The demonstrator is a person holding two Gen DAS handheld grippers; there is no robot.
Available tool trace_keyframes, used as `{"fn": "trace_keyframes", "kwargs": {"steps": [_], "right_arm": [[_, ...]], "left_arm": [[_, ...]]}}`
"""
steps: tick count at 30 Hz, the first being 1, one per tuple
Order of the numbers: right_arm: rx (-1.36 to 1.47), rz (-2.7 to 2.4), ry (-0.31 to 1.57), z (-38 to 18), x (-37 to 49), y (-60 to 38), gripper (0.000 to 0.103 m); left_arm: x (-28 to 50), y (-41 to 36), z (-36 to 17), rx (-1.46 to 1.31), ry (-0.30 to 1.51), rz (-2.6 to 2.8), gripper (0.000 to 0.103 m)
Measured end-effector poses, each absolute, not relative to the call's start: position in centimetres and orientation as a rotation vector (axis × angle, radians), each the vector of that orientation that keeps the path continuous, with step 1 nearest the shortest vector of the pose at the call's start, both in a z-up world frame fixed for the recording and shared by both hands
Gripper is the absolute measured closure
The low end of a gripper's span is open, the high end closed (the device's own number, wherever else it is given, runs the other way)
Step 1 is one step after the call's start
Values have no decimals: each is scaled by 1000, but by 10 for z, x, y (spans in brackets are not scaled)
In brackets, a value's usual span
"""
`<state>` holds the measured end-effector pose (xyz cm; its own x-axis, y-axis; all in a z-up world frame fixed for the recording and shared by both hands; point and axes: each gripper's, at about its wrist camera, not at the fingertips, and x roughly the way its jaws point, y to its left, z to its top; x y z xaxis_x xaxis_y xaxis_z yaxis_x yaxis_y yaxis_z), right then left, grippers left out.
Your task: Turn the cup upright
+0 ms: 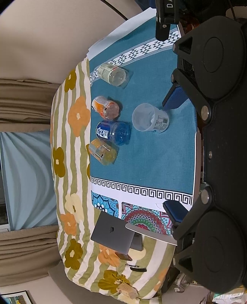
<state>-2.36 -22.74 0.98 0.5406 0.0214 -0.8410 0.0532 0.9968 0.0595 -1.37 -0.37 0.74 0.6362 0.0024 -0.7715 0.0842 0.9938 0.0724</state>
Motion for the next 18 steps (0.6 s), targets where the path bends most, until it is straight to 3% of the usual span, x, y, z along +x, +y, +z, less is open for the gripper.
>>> {"fn": "trace_keyframes", "kwargs": {"steps": [18], "right_arm": [[80,-19,998,11,-25,-227,0]], "left_arm": [[-18,-4,10,132,844,-7,0]]}}
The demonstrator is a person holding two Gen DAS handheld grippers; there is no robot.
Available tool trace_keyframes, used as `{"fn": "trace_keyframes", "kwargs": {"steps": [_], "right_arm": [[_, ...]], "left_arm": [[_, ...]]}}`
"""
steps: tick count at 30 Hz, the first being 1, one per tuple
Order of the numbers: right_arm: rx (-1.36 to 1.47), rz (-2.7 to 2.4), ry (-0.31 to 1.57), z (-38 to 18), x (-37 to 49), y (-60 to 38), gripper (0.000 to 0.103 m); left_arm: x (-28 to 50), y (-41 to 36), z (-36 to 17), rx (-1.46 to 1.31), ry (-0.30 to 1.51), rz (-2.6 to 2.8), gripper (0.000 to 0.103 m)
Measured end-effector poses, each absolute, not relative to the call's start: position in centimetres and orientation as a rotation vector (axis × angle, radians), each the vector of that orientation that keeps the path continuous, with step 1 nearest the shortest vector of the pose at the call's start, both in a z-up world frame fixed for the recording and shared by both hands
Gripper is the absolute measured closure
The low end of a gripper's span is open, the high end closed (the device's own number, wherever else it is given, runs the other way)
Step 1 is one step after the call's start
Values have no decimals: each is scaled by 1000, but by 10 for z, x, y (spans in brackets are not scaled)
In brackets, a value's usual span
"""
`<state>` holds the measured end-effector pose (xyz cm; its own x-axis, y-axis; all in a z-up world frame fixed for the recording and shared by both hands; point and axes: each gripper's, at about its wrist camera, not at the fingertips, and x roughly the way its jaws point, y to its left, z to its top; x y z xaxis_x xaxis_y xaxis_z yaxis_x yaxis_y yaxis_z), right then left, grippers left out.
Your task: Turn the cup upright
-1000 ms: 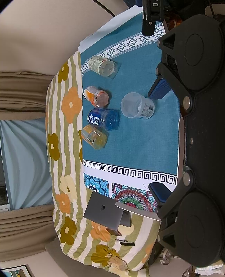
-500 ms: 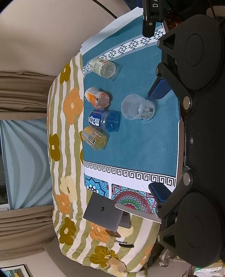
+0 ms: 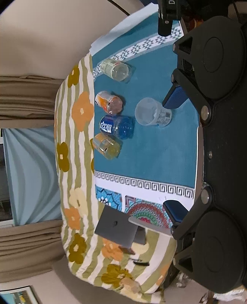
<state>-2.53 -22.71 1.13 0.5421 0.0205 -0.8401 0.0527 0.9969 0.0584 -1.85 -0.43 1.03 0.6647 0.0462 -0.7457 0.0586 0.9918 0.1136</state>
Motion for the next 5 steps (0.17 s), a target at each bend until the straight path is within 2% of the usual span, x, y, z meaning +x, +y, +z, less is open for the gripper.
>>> {"fn": "trace_keyframes", "kwargs": {"steps": [5], "right_arm": [[81,-19,998,11,-25,-227,0]], "left_arm": [[-19,-3,10,128,841,-9,0]]}}
